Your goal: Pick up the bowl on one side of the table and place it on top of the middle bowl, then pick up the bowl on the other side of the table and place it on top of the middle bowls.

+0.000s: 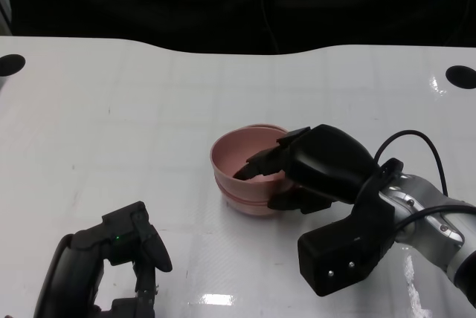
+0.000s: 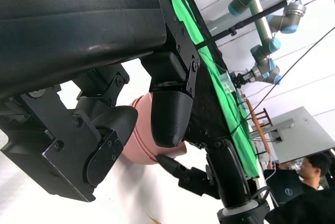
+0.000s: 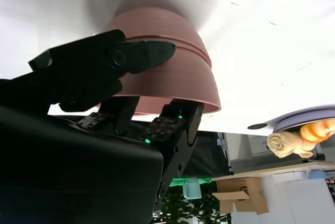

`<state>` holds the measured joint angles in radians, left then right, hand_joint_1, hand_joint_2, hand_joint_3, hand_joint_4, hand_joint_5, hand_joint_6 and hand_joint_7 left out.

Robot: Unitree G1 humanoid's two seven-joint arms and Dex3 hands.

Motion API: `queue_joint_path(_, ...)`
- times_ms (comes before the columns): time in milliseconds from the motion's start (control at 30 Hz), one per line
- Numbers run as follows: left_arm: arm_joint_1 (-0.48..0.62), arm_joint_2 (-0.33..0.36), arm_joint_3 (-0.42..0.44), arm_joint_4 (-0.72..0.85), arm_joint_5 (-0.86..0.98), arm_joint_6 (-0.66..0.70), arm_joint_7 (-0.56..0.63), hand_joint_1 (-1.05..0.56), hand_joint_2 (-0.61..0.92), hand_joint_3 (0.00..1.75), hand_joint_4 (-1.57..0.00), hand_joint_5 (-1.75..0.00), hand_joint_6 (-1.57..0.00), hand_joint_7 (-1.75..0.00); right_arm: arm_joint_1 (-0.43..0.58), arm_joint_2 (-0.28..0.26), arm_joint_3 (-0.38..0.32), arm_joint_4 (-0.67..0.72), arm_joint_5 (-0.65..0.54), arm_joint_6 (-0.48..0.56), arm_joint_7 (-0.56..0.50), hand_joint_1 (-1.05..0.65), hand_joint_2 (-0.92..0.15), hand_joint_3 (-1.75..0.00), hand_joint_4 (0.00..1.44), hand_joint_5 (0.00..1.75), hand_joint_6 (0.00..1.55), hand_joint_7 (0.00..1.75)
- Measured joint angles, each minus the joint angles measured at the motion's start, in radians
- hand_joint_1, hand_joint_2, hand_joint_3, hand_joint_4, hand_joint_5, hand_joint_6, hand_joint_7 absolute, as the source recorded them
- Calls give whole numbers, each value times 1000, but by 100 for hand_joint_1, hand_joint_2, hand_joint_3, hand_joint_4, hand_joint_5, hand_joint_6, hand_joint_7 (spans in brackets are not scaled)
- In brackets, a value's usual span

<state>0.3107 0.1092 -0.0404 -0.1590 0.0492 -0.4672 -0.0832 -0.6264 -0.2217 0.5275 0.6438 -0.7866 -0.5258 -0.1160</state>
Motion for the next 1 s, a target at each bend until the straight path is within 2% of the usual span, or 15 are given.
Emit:
queue_joint_path(67, 0, 0, 0, 0, 0, 0, 0, 8, 24, 168, -96, -175, -82, -164, 0, 0, 0, -3, 0, 2, 1, -41, -92, -14, 53, 30, 64, 1)
queue_joint_path(100, 0, 0, 0, 0, 1, 0, 0, 8, 24, 168, -96, -175, -82, -164, 2, -3, 2, -12, -6, 9, 1, -59, -92, -25, 34, 22, 46, 1)
queue_joint_path(133, 0, 0, 0, 0, 2, 0, 0, 8, 24, 168, -96, -175, -82, -164, 5, -8, 4, -28, -17, 21, 1, -65, -92, -29, 28, 19, 39, 0)
queue_joint_path(300, -1, 0, 0, 0, 4, 0, 0, 9, 24, 169, -97, -175, -82, -165, 25, -25, 7, -98, -44, 50, -12, -73, -92, -34, 15, 14, 27, 0)
queue_joint_path(467, -1, 1, 0, 0, 3, 0, 0, 9, 24, 170, -96, -175, -82, -165, 53, -39, 5, -147, -44, 52, -19, -73, -92, -34, 12, 15, 24, 0)
queue_joint_path(833, -1, 0, 0, 0, 3, 0, 0, 10, 23, 170, -96, -175, -82, -165, 56, -45, 5, -157, -43, 58, -19, -74, -92, -34, 9, 18, 24, 0)
queue_joint_path(900, -3, 0, 0, 1, 3, -1, -1, 10, 24, 171, -96, -175, -82, -165, 89, -56, -19, -198, -36, 56, -42, -76, -92, -35, 2, 22, 17, 0)
queue_joint_path(1000, -6, 1, 1, 3, 2, -1, -1, 11, 24, 171, -96, -175, -82, -165, 134, -77, -59, -256, -14, 40, -84, -77, -92, -35, 0, 24, 15, 0)
